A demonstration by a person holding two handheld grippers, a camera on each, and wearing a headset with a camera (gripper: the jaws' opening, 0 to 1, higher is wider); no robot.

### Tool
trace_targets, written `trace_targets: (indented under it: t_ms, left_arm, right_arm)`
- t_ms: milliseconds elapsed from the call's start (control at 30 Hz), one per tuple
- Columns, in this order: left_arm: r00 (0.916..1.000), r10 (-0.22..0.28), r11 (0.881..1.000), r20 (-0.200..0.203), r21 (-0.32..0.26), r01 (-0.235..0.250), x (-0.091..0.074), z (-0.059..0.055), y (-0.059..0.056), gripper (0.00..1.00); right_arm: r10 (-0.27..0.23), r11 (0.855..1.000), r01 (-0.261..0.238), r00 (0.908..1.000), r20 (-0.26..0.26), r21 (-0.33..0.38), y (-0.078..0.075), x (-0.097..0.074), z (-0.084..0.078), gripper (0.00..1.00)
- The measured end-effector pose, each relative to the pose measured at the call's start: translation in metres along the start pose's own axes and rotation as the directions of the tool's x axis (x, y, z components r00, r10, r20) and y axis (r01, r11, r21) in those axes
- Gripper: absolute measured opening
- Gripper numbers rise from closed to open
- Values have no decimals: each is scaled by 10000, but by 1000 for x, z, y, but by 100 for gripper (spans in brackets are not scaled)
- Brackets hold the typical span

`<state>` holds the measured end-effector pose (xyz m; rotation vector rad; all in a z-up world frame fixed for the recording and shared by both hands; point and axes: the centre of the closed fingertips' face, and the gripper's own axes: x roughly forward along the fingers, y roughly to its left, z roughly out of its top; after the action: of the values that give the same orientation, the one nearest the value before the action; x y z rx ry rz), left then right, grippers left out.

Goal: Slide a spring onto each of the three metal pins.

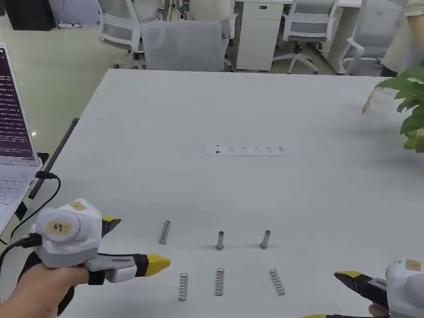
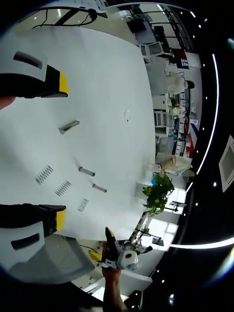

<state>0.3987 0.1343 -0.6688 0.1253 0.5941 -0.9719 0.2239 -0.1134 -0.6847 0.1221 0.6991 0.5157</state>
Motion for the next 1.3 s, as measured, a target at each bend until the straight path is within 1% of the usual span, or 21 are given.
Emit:
trace_targets:
  t_ms: [167, 300, 400, 500, 600, 667, 833, 1000, 1033, 1067, 1100, 1133, 1200, 1233, 1300]
  left_arm:
    - [10000, 45, 9999, -73, -133, -46, 11, 1, 8, 85]
    - [9999, 115, 9997, -103, -229, -117, 18, 3, 12, 84]
    - [9997, 180, 9992, -139, -364, -185, 27, 2, 21, 82]
    - [9994, 285, 9984, -176, -491, -293, 33, 3, 28, 80]
    - [9991, 415, 9965, -129, -717, -423, 40, 5, 36, 77]
    - [9987, 481, 9956, -162, -803, -492, 44, 5, 39, 74]
    - [9980, 554, 9940, -314, -930, -582, 56, 2, 43, 70]
    - [9972, 656, 9903, -368, -1204, -696, 68, 1, 47, 65]
    - [9972, 653, 9896, -357, -1260, -693, 69, 2, 46, 65]
    - [9980, 596, 9873, -233, -1464, -623, 72, 4, 45, 64]
    - [9977, 657, 9857, -177, -1545, -677, 74, 5, 47, 63]
    - [9972, 716, 9859, -236, -1500, -744, 76, 4, 48, 62]
    - [9971, 714, 9855, -252, -1527, -745, 79, 4, 46, 59]
    - [9972, 710, 9847, -231, -1580, -738, 80, 4, 47, 58]
    - [9963, 796, 9834, -335, -1607, -840, 86, 2, 51, 55]
  right_arm:
    - [7, 10000, -7, 10000, -19, 64, 0, -1, -2, 88]
    - [-19, 9999, 20, 10000, -20, 114, -1, -1, -3, 88]
    - [-16, 9999, 17, 10000, -30, 134, -1, -1, -3, 87]
    - [-33, 9999, 34, 10000, -52, 161, -2, -1, -4, 87]
    - [-49, 9998, 50, 10000, -51, 200, -3, -2, -4, 86]
    - [-65, 9997, 66, 10000, -41, 231, -3, -2, -5, 86]
    - [-101, 9996, 103, 9999, -55, 275, -4, -3, -6, 86]
    - [-141, 9994, 142, 9999, -36, 321, -6, -4, -6, 86]
    - [-140, 9994, 142, 9999, -42, 316, -6, -4, -6, 86]
    - [-144, 9994, 145, 9999, -41, 327, -6, -4, -6, 86]
    - [-150, 9993, 151, 9999, -30, 338, -6, -4, -6, 85]
    - [-145, 9993, 146, 9999, -20, 342, -6, -4, -6, 85]
    - [-156, 9993, 157, 9999, -20, 340, -6, -4, -6, 85]
    - [-160, 9993, 160, 9999, -25, 352, -6, -4, -6, 85]
    - [-161, 9991, 162, 9999, -35, 383, -6, -4, -7, 85]
